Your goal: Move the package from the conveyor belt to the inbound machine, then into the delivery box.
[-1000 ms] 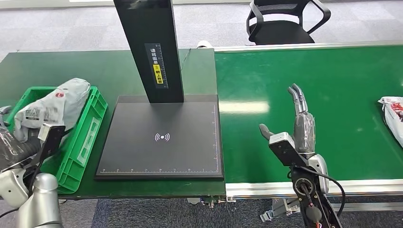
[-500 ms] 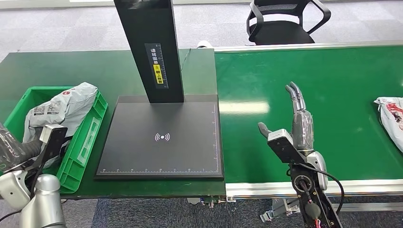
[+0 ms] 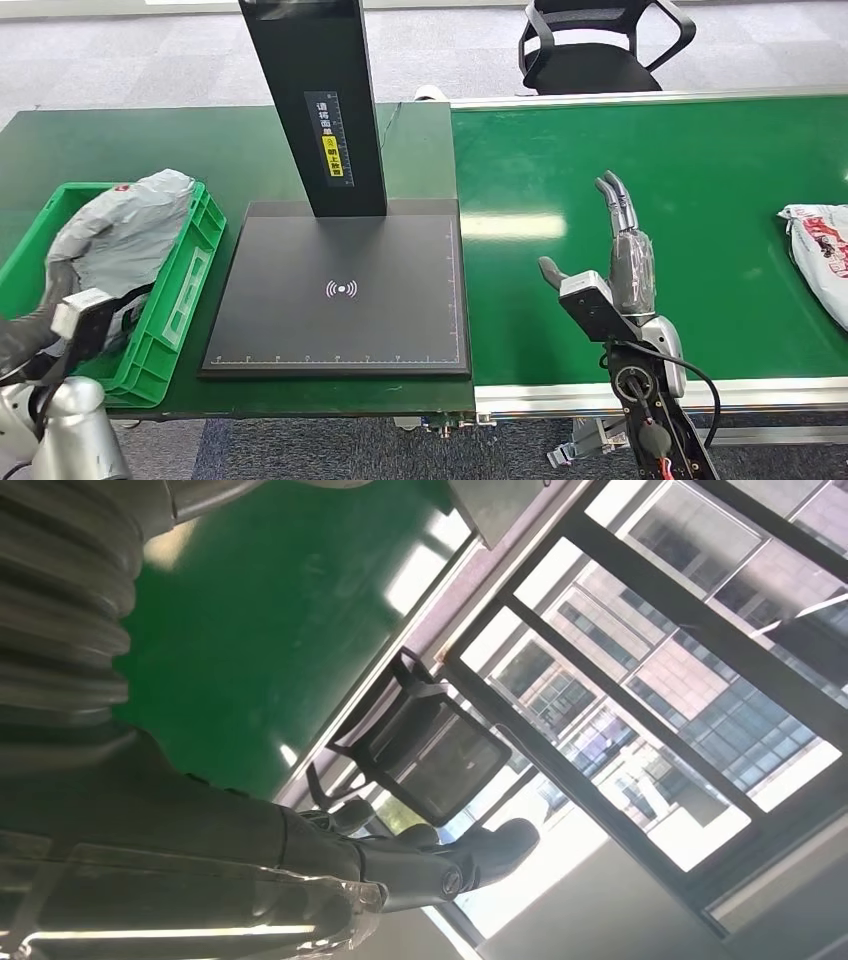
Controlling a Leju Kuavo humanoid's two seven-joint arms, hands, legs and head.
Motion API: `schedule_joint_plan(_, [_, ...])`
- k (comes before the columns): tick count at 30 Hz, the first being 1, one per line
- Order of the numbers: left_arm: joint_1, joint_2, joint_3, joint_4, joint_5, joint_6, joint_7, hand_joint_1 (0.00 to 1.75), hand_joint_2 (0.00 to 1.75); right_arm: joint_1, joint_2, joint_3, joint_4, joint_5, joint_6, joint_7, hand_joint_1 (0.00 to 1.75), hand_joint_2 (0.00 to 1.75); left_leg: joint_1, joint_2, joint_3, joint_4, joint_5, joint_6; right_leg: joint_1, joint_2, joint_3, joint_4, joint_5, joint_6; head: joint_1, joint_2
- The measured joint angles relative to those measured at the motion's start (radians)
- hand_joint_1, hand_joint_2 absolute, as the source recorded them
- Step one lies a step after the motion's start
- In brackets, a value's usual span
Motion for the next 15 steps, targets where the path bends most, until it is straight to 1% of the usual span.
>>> schedule_joint_plan(2, [0.013, -0.01, -0.013, -0.056, 0.118, 0.001, -0.007, 0.0, 1.75, 0.0, 0.001, 0.003, 0.003, -0.004, -0.005, -0.002, 0.0, 1.75, 0.0, -0.001, 0.0, 0.0, 0.0, 0.0, 0.0, -0.001, 0.0, 0.0, 0.0, 0.0, 0.0, 0.0])
schedule_joint_plan(4, [0.03, -0.016, -0.045, -0.104, 0.227, 0.001, -0.008, 0.0, 1.75, 0.002, 0.001, 0.004, 0.005, -0.007, -0.011, -0.004, 0.0, 1.75, 0.0, -0.001, 0.0, 0.0, 0.0, 0.0, 0.0, -0.001, 0.0, 0.0, 0.0, 0.0, 0.0, 0.0])
schedule_joint_plan(6, [0.053, -0.016, -0.105, -0.136, 0.354, -0.002, -0.007, 0.0, 1.75, 0.006, 0.0, 0.004, 0.004, -0.009, -0.015, -0.006, 0.0, 1.75, 0.0, -0.001, 0.0, 0.0, 0.0, 0.0, 0.0, -0.001, 0.0, -0.001, 0.0, 0.0, 0.0, 0.0])
schedule_joint_plan(8, [0.081, -0.004, -0.197, -0.154, 0.505, -0.028, 0.007, 0.0, 1.75, 0.013, -0.002, 0.004, 0.002, -0.01, -0.016, -0.006, 0.0, 1.75, 0.0, -0.001, 0.0, 0.0, 0.0, 0.0, 0.0, -0.001, 0.0, -0.001, 0.0, 0.0, 0.0, 0.0])
schedule_joint_plan(10, [0.109, 0.021, -0.313, -0.167, 0.647, -0.107, 0.061, 0.0, 1.75, 0.02, -0.006, 0.003, -0.004, -0.012, -0.014, -0.007, 0.0, 1.75, 0.0, -0.001, 0.0, 0.0, 0.0, 0.0, 0.0, -0.001, 0.001, -0.001, 0.0, 0.0, 0.0, 0.0])
schedule_joint_plan(12, [0.131, 0.049, -0.422, -0.177, 0.744, -0.228, 0.133, 0.0, 1.75, 0.024, -0.01, 0.001, -0.01, -0.015, -0.009, -0.006, 0.0, 1.75, 0.0, -0.001, 0.0, 0.0, 0.0, 0.0, 0.0, -0.001, 0.001, -0.001, 0.0, 0.0, 0.0, 0.0])
schedule_joint_plan(14, [0.15, 0.073, -0.513, -0.182, 0.812, -0.348, 0.17, 0.0, 1.75, 0.024, -0.012, 0.0, -0.011, -0.016, 0.0, -0.005, 0.0, 1.75, 0.0, -0.001, 0.001, 0.0, 0.0, 0.0, 0.0, -0.001, 0.001, 0.0, 0.0, 0.0, 0.0, 0.0])
schedule_joint_plan(15, [0.155, 0.078, -0.535, -0.183, 0.828, -0.378, 0.175, 0.0, 1.75, 0.024, -0.012, 0.0, -0.011, -0.017, 0.003, -0.005, 0.0, 1.75, 0.0, 0.0, 0.001, 0.0, 0.0, 0.0, 0.0, -0.001, 0.001, 0.0, 0.0, 0.0, 0.0, 0.0])
